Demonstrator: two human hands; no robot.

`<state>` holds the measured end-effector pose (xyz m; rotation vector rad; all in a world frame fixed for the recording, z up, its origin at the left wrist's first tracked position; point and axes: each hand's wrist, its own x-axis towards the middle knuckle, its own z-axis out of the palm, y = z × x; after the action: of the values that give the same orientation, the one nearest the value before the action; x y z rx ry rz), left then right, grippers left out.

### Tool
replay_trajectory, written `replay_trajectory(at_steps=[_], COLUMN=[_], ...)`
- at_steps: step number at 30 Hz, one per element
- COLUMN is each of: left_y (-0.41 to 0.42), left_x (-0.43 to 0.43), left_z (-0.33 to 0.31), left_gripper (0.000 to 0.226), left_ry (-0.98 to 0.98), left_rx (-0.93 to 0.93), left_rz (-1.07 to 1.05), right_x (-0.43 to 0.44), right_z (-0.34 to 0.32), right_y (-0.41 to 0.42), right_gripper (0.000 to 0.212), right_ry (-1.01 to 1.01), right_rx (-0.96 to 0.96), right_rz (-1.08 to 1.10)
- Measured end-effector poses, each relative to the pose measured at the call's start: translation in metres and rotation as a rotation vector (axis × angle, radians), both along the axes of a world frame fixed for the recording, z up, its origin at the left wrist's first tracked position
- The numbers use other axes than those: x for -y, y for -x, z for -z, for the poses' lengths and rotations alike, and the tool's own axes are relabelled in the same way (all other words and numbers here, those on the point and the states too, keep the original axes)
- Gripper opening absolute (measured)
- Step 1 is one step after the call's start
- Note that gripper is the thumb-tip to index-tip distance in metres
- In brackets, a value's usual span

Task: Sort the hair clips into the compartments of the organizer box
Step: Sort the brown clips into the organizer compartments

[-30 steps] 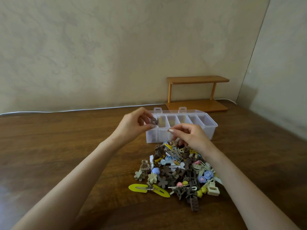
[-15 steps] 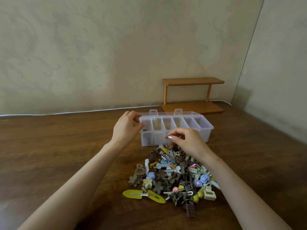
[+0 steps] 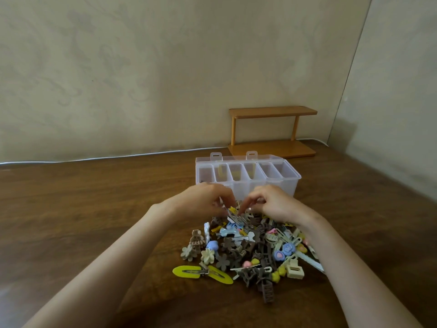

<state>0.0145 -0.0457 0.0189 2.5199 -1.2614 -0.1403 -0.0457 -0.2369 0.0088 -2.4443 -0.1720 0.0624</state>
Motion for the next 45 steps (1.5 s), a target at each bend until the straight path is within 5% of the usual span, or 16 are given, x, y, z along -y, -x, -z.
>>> replay_trajectory(at_steps=[7, 19, 23, 31, 39, 45], left_y=[-0.005, -0.008, 0.001, 0.024, 0.027, 0.036], left_x=[-0.009, -0.016, -0.009, 0.005, 0.003, 0.013], left_z=[0.007, 0.004, -0.004, -0.003, -0.011, 0.000], left_gripper=[0.015, 0.027, 0.019, 0.034, 0.019, 0.031], left_ry=[-0.187, -0.264, -0.174, -0.149, -0.036, -0.125], left_rx=[0.085, 0.094, 0.098, -0.223, -0.221, -0.100], left_rz=[0.015, -0.075, -0.020, 0.168, 0.171, 0.212], right_x=[0.010, 0.017, 0.015, 0.012, 0.011, 0.010], right_z=[-0.008, 0.001, 0.003, 0.001, 0.001, 0.001], right_y=[0.004, -0.001, -0.002, -0.001, 0.000, 0.001], right_gripper=[0.028, 0.012, 0.015, 0.017, 0.016, 0.016], right_ry=[-0.089, 0.164, 0.201, 0.130, 0.113, 0.113], right_rx=[0.028, 0.084, 0.079, 0.087, 0.096, 0.099], right_rz=[0.074, 0.216, 0.184, 0.150, 0.138, 0.133])
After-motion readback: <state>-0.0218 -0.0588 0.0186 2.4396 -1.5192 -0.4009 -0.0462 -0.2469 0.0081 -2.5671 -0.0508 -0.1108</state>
